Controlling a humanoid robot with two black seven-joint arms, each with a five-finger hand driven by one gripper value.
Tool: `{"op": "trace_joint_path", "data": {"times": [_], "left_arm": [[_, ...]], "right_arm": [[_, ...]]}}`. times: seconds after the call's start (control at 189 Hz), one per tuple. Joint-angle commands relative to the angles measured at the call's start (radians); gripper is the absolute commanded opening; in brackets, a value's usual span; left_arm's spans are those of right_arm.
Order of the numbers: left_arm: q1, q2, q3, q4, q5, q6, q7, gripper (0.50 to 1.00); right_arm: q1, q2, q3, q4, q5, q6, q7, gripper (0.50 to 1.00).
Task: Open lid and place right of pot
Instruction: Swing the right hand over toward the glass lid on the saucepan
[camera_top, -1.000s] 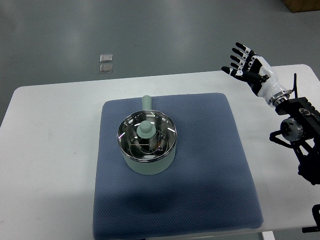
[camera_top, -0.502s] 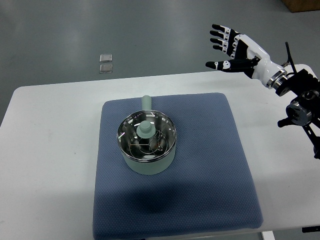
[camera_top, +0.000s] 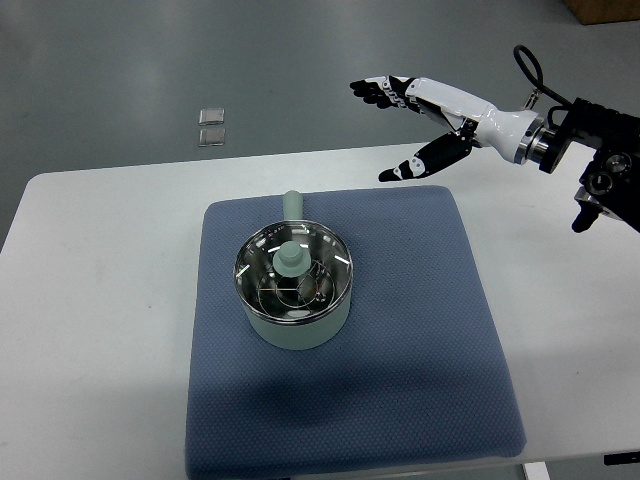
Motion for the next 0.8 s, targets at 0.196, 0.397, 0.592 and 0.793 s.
{"op": "trace_joint_path", "data": {"times": [0.196, 0.397, 0.592, 0.793], "left_arm": [[0.0, 0.0, 0.0, 0.0, 0.0, 0.0, 0.0, 1.0], [0.0, 0.0, 0.0, 0.0, 0.001, 0.0, 0.0, 1.0], [0.0, 0.0, 0.0, 0.0, 0.0, 0.0, 0.0, 1.0], [0.0, 0.0, 0.0, 0.0, 0.0, 0.0, 0.0, 1.0]], "right_arm": [[0.157, -0.014, -0.173, 0.002, -0.072, 0.0, 0.004, 0.944], [0.292, -0.011, -0.293, 0.013, -0.083, 0.0, 0.006, 0.942], [0.386, -0.002, -0.385, 0.016, -0.095, -0.001, 0.007, 0.94], [0.453, 0.006, -0.486, 0.04, -0.144, -0.001, 0.012, 0.942]]}}
